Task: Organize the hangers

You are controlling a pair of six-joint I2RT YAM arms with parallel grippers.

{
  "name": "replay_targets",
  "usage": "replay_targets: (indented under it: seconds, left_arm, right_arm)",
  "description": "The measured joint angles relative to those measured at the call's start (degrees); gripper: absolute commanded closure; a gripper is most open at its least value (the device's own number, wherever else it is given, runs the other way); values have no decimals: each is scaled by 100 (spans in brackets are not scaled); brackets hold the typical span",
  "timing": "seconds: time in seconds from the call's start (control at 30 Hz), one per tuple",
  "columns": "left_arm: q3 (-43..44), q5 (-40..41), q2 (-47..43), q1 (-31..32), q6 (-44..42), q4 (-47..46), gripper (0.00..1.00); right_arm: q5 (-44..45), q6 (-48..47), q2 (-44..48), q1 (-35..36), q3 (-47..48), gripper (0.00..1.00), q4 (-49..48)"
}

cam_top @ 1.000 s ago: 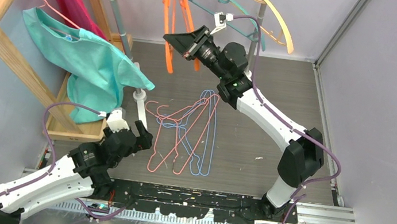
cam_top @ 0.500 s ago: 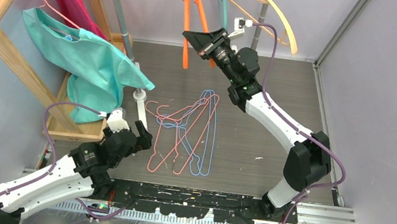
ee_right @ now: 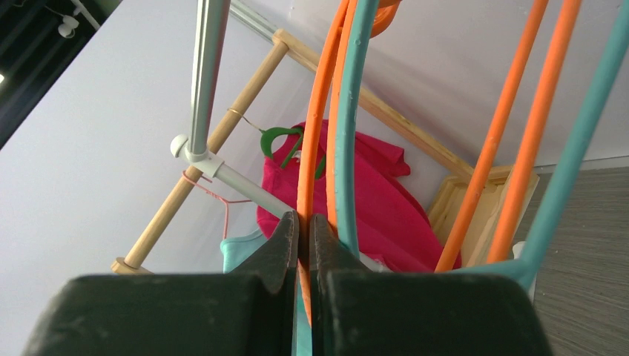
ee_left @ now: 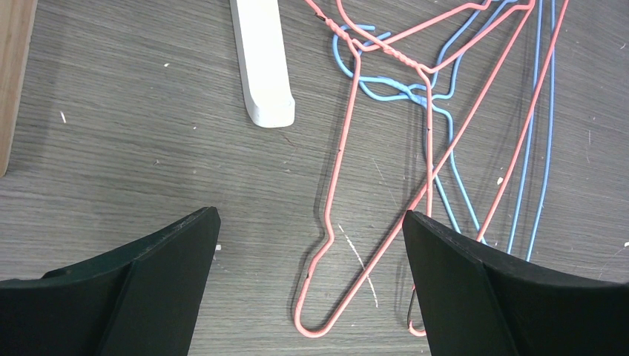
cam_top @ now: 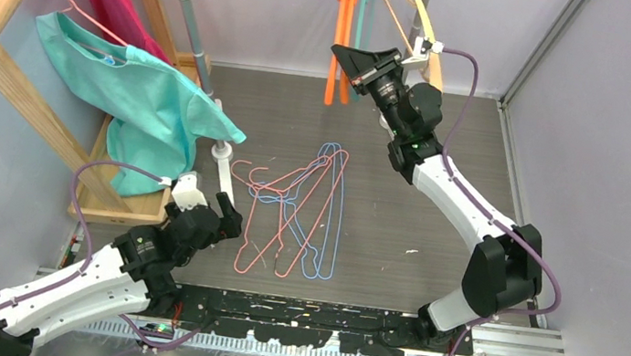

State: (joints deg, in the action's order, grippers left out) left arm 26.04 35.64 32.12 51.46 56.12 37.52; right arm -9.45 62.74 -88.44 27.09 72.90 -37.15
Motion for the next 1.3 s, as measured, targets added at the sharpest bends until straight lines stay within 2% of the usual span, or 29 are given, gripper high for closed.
replay_targets:
  seconds: [0.8,0.83,0.9,1.07,1.3]
  left_arm:
    - [0,15,17,0,0,2,2]
    - [0,15,17,0,0,2,2]
    - [0,17,17,0,0,2,2]
    - [0,20,17,0,2,4,2]
    - [0,33,39,0,2,7,2]
  right_arm:
    - [-66,337,374,-1084,-457,99,-186]
    - [-76,341,374,-1115,-457,97,-188]
    - [-120,345,374,-1150,-459,82,-190]
    - [-116,332,496,-1178,-555,57,-68]
    - [9,42,1012,-1220,-835,39,516]
